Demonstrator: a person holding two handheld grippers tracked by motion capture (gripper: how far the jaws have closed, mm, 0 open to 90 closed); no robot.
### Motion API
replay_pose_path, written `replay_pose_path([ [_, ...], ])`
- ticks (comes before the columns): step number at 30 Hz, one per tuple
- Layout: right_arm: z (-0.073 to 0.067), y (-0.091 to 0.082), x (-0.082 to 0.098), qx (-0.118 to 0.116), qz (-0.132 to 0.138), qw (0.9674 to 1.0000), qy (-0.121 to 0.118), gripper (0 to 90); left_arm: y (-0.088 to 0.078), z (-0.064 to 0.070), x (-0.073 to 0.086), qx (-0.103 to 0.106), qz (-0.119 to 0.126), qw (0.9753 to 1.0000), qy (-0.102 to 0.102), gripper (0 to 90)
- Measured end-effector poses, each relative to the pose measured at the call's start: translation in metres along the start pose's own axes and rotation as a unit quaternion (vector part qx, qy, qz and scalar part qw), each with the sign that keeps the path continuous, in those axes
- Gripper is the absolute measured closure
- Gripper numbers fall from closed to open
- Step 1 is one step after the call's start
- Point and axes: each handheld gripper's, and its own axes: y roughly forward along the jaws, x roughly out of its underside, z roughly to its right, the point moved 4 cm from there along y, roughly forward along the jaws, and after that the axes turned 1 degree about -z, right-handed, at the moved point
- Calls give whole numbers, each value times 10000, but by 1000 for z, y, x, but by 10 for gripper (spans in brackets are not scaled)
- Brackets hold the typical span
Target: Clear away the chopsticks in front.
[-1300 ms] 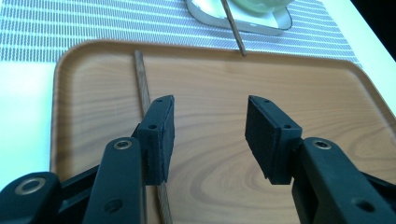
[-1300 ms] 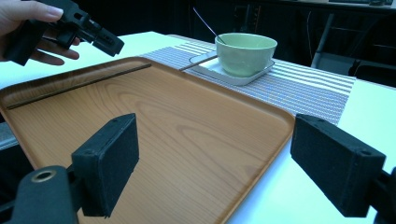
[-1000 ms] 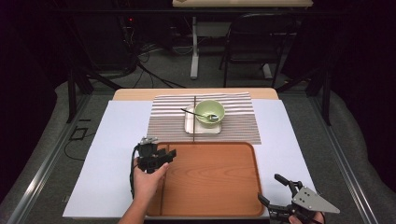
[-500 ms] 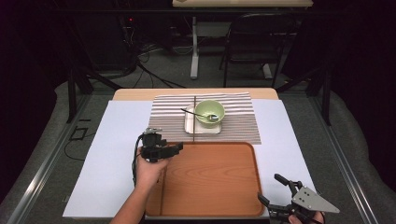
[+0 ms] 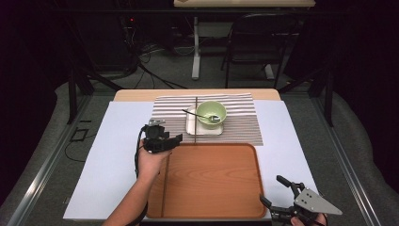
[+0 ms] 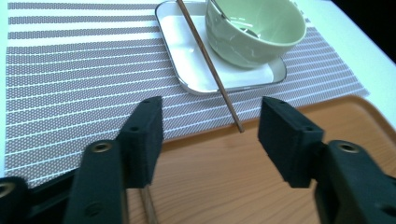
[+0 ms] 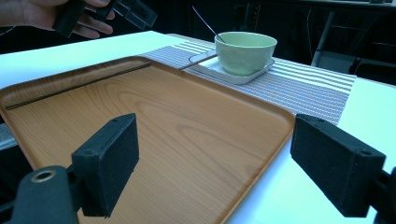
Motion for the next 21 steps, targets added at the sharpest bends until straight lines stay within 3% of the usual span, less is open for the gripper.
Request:
replay_pose_path([
  [2,0,0,0,-2,-2,10000,2,148,2,0,-1,-87,-44,9999,-41,277],
  [3,0,0,0,0,1,10000,-2,149,5,0,-3,-283,-178,9994,-58,239],
  [6,0,0,0,1,5,10000,-14,148,4,-1,-6,-168,-107,9997,-154,209],
  [7,0,0,0,1,3,10000,-11,149,3,-3,-11,-113,-74,9994,-312,204],
  [10,0,0,0,1,-8,10000,-4,148,3,-5,-17,-56,54,9989,-459,192],
  [13,0,0,0,4,-7,10000,-32,149,3,-10,-26,212,61,9966,-798,188],
  [18,0,0,0,4,-14,10000,-33,149,3,-11,-31,322,74,9973,-662,203],
  [21,0,0,0,6,-18,10000,-32,149,8,-8,-35,198,102,9986,-469,207],
])
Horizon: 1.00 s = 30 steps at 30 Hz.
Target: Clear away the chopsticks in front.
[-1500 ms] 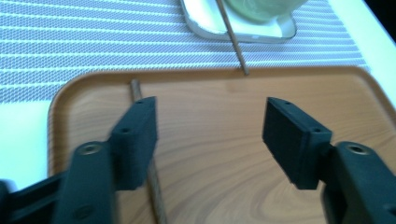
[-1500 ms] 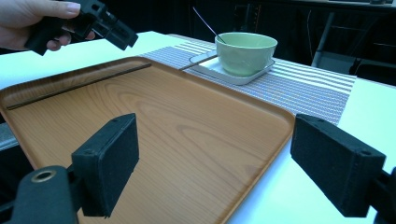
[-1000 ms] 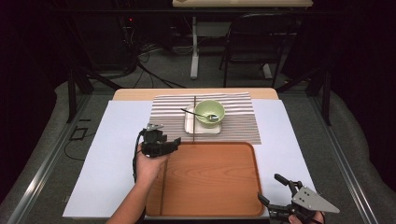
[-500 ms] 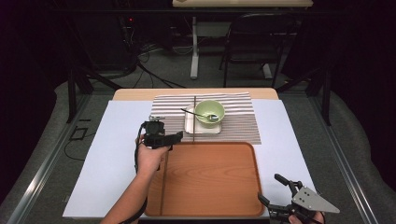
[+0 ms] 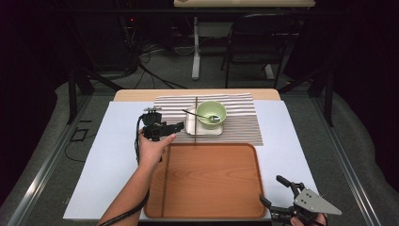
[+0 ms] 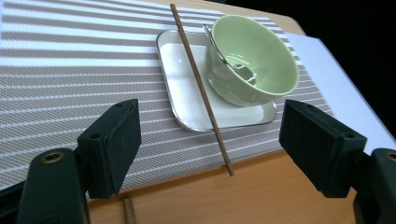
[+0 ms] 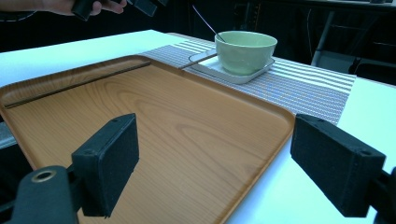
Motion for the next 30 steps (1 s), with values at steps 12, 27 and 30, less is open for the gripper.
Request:
replay_pose_path([
  [12,0,0,0,-3,8,10000,-25,149,22,11,-5,-458,-35,9973,581,330],
  [27,0,0,0,-15,0,10000,-27,149,42,5,-5,-547,-295,9971,430,444],
  [30,0,0,0,-15,0,10000,-46,149,45,5,-6,-541,-257,9974,406,480],
])
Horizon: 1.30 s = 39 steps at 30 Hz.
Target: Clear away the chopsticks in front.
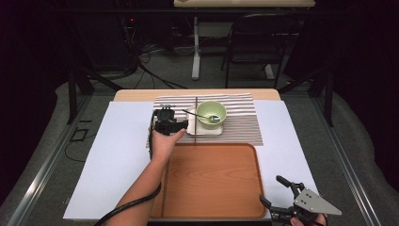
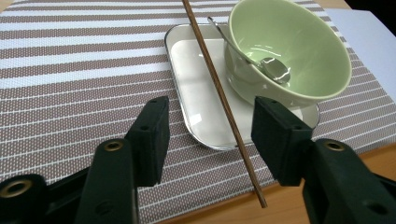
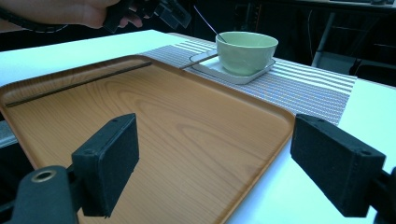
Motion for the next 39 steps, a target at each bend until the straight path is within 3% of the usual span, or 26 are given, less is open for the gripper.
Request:
replay_pose_path([
  [6,0,0,0,-2,-2,10000,17,149,5,-1,-3,1,57,10000,-24,587],
  [10,0,0,0,-3,2,10000,28,149,10,-1,-5,-12,83,10000,-13,612],
  [14,0,0,0,-4,1,10000,19,149,19,-6,-5,118,22,9996,-271,635],
  [16,0,0,0,-13,-1,10000,28,149,25,-10,-4,72,5,9993,-378,648],
  [23,0,1,0,-22,-9,10000,26,149,34,-6,-5,201,169,9989,-376,670],
  [31,0,1,0,-31,-10,10000,16,149,51,-3,0,192,-51,9990,-407,715],
  [39,0,1,0,-40,-12,10000,6,150,63,3,0,385,-190,9982,-416,722],
])
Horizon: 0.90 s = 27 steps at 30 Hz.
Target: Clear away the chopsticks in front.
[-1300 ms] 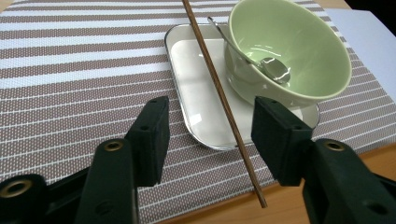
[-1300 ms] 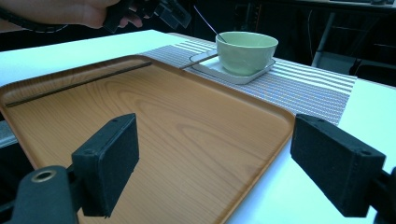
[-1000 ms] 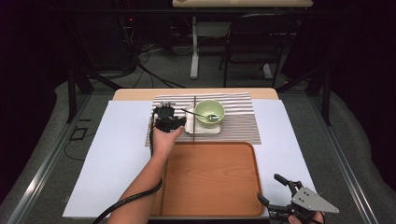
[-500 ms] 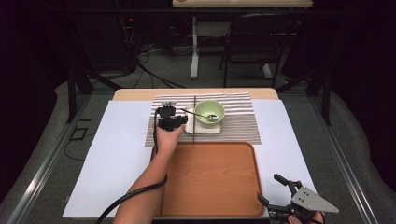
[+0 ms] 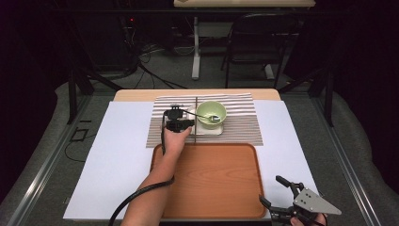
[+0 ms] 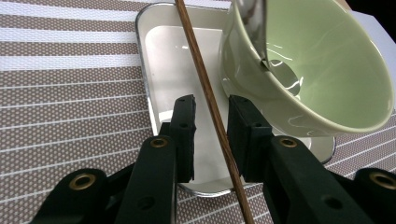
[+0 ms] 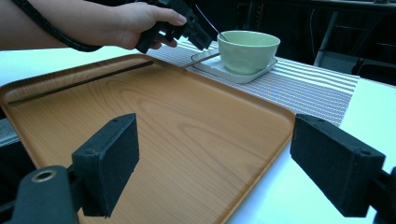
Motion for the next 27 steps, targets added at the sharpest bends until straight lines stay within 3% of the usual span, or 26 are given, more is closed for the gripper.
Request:
replay_pose_path([
  [6,0,0,0,-8,2,10000,-4,150,5,1,0,-46,-83,10000,-21,691],
  [20,0,0,0,-28,-18,10000,-14,151,17,0,0,6,-148,9998,-149,716],
  [27,0,0,0,-33,-16,10000,-20,152,22,-1,2,142,-198,9989,-399,743],
])
